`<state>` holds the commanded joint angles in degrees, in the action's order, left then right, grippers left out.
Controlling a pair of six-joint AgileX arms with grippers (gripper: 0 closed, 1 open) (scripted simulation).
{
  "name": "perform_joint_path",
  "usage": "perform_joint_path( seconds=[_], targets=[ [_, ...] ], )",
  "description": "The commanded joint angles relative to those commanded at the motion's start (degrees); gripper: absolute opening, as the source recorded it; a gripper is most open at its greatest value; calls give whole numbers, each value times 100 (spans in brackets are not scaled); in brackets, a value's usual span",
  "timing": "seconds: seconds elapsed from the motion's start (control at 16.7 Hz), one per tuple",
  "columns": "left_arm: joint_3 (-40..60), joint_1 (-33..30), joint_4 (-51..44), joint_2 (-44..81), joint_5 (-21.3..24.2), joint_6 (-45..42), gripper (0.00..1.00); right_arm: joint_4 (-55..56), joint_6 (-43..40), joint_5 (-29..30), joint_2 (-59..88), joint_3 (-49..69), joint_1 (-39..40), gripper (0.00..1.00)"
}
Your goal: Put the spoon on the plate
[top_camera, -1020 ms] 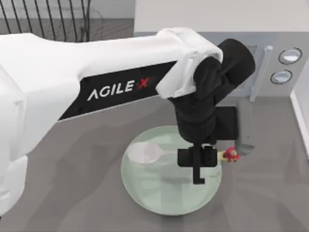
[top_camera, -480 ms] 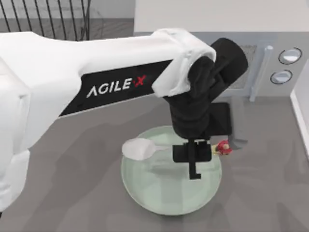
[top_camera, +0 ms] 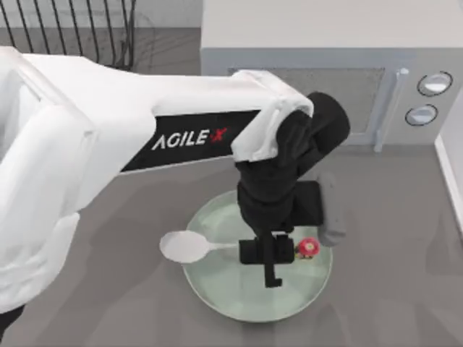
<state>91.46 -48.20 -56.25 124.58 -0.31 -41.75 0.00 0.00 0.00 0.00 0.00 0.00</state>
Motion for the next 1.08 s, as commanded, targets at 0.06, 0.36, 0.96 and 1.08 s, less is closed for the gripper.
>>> perform_joint_path(
  seconds=[0.06, 0.36, 0.96, 1.08],
  targets=[
    [0, 0, 0, 0, 0, 0, 0, 0, 0, 0, 0, 0, 0, 100],
    [0, 0, 0, 0, 0, 0, 15, 0, 0, 0, 0, 0, 0, 100],
    [0, 0, 0, 0, 0, 0, 90, 0, 0, 0, 0, 0, 0, 100],
    [0, 0, 0, 0, 0, 0, 100, 0, 0, 0, 0, 0, 0, 100]
  ],
)
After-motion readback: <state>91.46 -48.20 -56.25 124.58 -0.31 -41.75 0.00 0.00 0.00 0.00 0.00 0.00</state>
